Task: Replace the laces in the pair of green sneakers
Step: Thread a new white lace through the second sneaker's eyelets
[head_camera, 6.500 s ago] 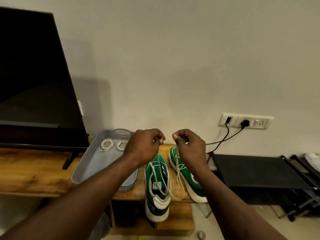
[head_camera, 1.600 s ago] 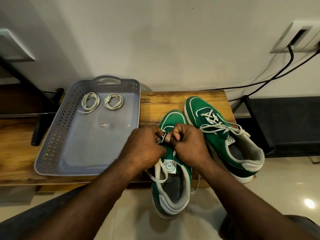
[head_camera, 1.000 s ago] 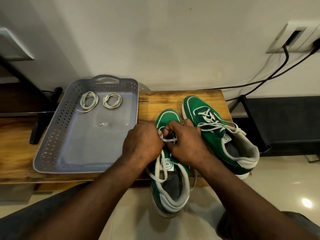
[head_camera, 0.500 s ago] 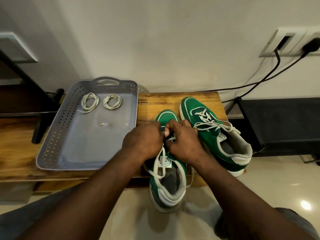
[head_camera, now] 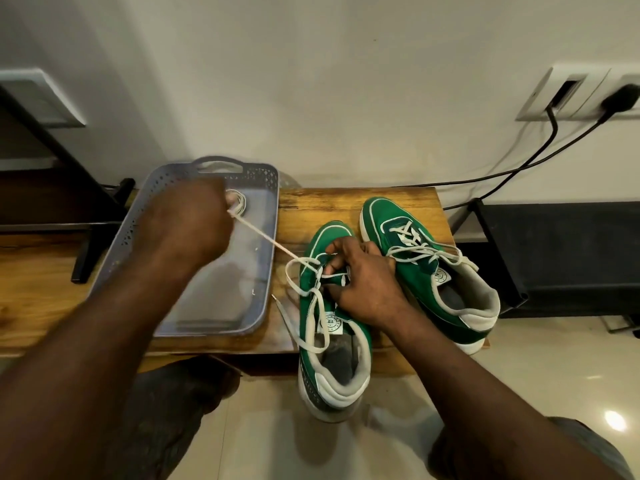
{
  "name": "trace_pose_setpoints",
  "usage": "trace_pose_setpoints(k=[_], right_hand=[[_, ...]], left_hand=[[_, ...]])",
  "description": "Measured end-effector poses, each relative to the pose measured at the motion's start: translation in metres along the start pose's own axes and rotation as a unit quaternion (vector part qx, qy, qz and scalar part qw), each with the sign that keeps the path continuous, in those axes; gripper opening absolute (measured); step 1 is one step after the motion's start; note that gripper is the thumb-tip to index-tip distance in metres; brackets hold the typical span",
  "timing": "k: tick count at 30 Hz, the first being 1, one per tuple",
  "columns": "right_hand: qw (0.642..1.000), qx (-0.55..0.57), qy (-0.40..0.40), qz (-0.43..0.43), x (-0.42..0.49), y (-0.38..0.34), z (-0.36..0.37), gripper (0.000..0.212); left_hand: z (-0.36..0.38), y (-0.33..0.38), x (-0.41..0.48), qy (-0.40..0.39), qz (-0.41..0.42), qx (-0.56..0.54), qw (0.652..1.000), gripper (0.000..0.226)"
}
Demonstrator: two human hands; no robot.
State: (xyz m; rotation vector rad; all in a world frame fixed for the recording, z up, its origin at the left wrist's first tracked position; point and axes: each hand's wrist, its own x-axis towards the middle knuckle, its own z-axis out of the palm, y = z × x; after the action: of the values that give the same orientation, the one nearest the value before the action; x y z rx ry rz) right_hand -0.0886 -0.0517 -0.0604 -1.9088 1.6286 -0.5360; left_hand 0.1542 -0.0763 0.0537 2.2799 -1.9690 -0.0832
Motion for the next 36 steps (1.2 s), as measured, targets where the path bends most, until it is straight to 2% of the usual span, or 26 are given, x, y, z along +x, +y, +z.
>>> trace_pose_setpoints(k=[2,4,6,8,10,11,14,17,19,20,22,23,24,25,26,28,29,33,36], right_hand=[[1.000,-0.003,0.002,0.003,0.001,0.001,0.001,0.061],[1.000,-0.005,0.005,0.002,0.002,0.001,0.002,0.063],[1.000,-0.013,0.006,0.003,0.002,-0.001,0.004,0.063],[1.000,-0.016,0.004,0.005,0.003,-0.002,0.005,0.065],[1.000,-0.014,0.003,0.006,0.004,-0.001,0.006,0.068],[1.000,-0.015,0.003,0.005,0.005,-0.001,0.006,0.070],[1.000,-0.017,0.005,0.003,0.005,0.002,0.008,0.073],[1.000,-0.011,0.004,0.003,0.005,0.005,0.009,0.072],[1.000,-0.007,0.000,0.002,0.006,0.005,0.009,0.071],[1.000,-0.005,-0.003,0.002,0.006,0.005,0.008,0.071],[1.000,0.000,-0.002,0.006,0.006,0.005,0.009,0.070],[1.000,0.002,0.000,0.008,0.006,0.005,0.010,0.070],[1.000,0.003,0.001,0.009,0.006,0.005,0.010,0.070],[1.000,0.003,0.002,0.009,0.006,0.005,0.010,0.070],[1.000,0.002,0.002,0.007,0.006,0.005,0.011,0.070],[1.000,-0.001,0.005,0.006,0.006,0.005,0.011,0.069],[1.000,-0.003,0.006,0.006,0.006,0.004,0.011,0.069],[1.000,-0.005,0.005,0.008,0.007,0.003,0.010,0.068],[1.000,-0.006,0.003,0.009,0.008,0.004,0.010,0.071]], left_hand=[[-0.001,-0.025,0.002,-0.060,-0.009,0.067,0.996,0.018],[0.009,-0.027,-0.012,-0.116,-0.002,0.093,0.989,0.015],[0.018,-0.011,-0.024,-0.091,0.026,0.045,0.994,0.016],[0.028,0.017,-0.032,-0.071,0.088,-0.043,0.993,0.018],[0.043,0.048,-0.037,-0.120,0.138,-0.095,0.979,0.017],[0.051,0.058,-0.038,-0.152,0.146,-0.079,0.974,0.017],[0.064,0.069,-0.033,-0.192,0.125,-0.024,0.973,0.017],[0.060,0.065,-0.023,-0.193,0.103,-0.063,0.974,0.014],[0.045,0.058,-0.012,-0.153,0.069,-0.159,0.973,0.017],[0.031,0.050,-0.005,-0.101,0.034,-0.219,0.970,0.018],[-0.004,0.026,0.009,0.061,-0.047,-0.338,0.938,0.021],[-0.017,0.009,0.014,0.127,-0.070,-0.349,0.926,0.023],[-0.022,-0.008,0.017,0.156,-0.081,-0.313,0.933,0.025],[-0.019,-0.024,0.020,0.135,-0.085,-0.234,0.959,0.025],[-0.013,-0.037,0.021,0.074,-0.087,-0.139,0.984,0.022],[0.004,-0.045,0.016,-0.064,-0.075,-0.013,0.995,0.014],[0.009,-0.039,0.012,-0.096,-0.058,-0.003,0.994,0.012],[0.025,0.012,-0.005,-0.077,0.074,-0.096,0.990,0.016],[0.048,0.056,-0.019,-0.159,0.121,-0.080,0.977,0.018]])
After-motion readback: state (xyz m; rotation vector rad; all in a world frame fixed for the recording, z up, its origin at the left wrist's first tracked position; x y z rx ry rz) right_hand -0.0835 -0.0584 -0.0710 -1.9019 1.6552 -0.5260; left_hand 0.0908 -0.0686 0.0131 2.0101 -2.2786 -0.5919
